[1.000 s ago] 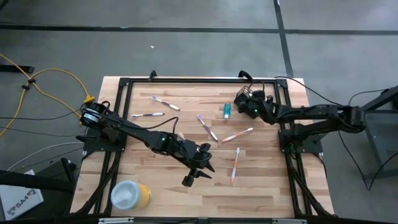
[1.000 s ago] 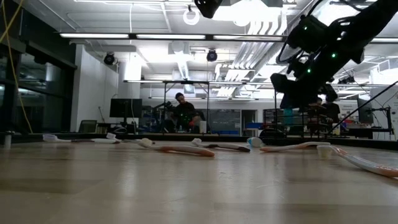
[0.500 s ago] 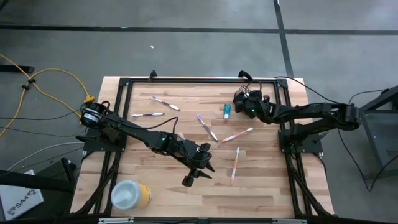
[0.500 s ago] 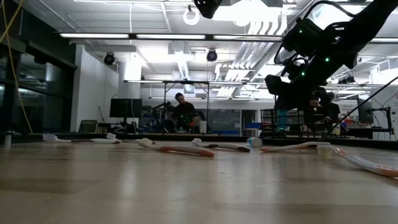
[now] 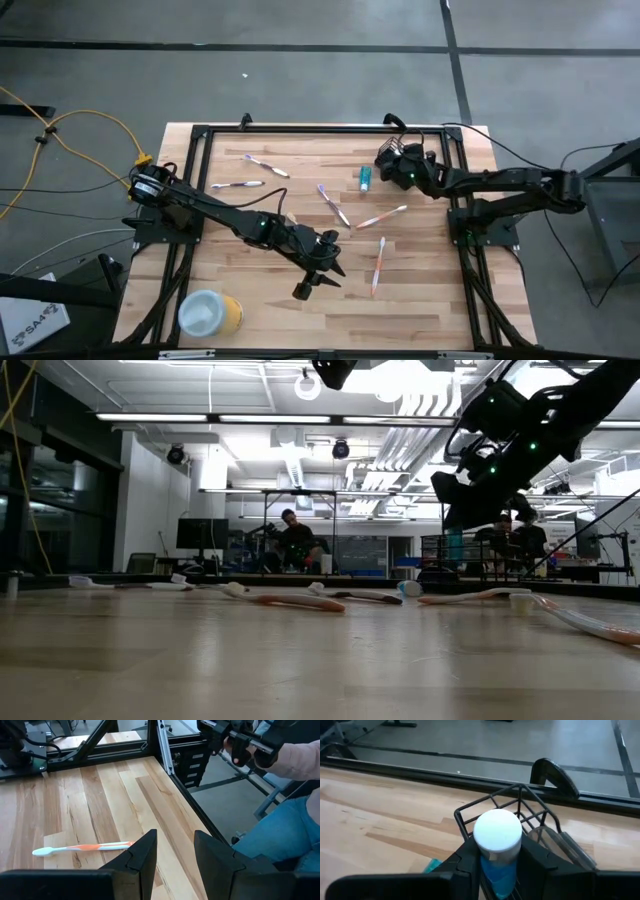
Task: Pick & Place toothbrushing station
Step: Put the bottom blue mouthwash bottle into the middle of the black mesh organizer
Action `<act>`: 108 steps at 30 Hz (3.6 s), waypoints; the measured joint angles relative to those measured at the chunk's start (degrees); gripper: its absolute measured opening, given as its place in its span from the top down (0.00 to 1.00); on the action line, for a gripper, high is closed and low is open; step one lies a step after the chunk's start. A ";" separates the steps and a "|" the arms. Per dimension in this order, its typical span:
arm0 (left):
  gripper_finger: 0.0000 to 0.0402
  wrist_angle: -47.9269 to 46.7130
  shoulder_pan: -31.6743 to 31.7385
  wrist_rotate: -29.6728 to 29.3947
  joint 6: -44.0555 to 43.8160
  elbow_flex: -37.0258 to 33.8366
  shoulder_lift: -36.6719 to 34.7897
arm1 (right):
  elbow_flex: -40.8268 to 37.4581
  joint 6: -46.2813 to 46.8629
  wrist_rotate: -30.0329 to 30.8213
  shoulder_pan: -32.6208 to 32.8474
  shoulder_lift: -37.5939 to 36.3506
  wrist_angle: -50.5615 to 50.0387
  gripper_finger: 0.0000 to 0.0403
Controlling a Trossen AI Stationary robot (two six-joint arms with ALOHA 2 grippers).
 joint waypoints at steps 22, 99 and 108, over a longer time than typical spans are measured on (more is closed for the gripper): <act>0.68 0.85 0.00 0.00 0.02 0.00 0.00 | 0.04 2.03 1.04 -0.02 -2.03 -5.68 0.79; 0.68 1.62 -0.37 0.02 -0.42 0.00 0.00 | 0.09 -0.17 -4.44 -2.27 -1.98 -6.41 0.65; 0.68 1.62 -0.37 0.02 -0.42 0.00 0.00 | 0.09 -0.39 -4.49 -2.25 -1.98 -6.40 0.63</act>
